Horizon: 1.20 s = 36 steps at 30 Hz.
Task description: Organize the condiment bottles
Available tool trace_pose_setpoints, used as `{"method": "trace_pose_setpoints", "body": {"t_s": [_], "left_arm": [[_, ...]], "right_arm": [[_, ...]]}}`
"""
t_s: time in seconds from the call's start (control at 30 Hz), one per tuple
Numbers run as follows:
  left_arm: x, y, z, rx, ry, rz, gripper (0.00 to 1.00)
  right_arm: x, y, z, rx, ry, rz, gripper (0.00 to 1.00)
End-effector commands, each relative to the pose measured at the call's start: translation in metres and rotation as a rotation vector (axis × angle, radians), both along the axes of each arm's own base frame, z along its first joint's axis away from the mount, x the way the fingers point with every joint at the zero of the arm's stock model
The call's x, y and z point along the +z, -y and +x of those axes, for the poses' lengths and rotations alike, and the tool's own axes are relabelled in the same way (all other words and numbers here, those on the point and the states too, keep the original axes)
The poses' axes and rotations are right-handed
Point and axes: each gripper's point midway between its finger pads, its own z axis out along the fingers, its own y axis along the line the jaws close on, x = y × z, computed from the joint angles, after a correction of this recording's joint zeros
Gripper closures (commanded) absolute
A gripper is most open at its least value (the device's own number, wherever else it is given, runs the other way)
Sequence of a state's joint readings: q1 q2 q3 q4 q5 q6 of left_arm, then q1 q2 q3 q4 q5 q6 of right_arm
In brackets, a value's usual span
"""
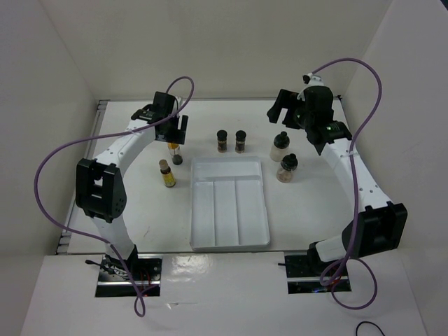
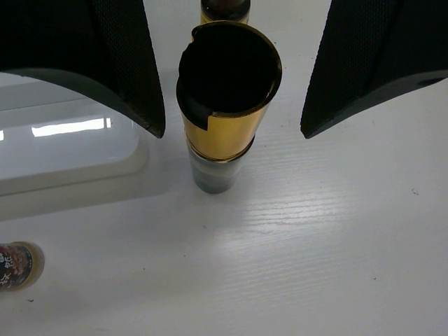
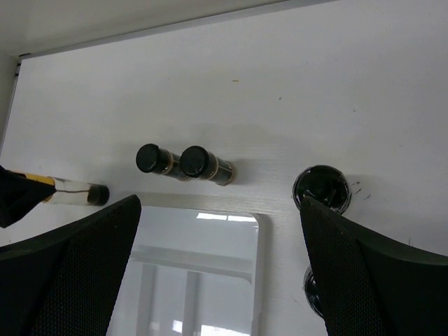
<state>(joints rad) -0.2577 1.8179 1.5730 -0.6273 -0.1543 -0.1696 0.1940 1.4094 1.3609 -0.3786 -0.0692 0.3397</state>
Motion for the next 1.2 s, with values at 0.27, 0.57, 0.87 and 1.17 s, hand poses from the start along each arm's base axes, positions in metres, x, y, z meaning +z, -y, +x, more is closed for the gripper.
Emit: {"method": "trace_pose_setpoints", "body": {"t_s": [0.27,0.57,0.87,1.17], "left_arm": [[0.013,0.006,0.003,-0.001,0.045,-0.047,0.45],[0.019,0.008,0.005,-0.007,0.047,-0.055,0.8],[0.096,0.012,0.011,-0.02,0.202,-0.081,0.84],[0.143,0.056,-0.012,-0.155,0.253,-0.146,0.84]], "right_arm": [[0.002,0.004,-0.01,-0.021,0.03,-0.004,0.02],[-0.012,0.014,-0.021,-0.058,-0.009,-0.03,0.02],[-0.013,0.012,-0.025,-0.054,-0.006,-0.017,0.02],[-0.019,0.012,-0.023,-0.063,-0.019,-0.002,0.02]]}}
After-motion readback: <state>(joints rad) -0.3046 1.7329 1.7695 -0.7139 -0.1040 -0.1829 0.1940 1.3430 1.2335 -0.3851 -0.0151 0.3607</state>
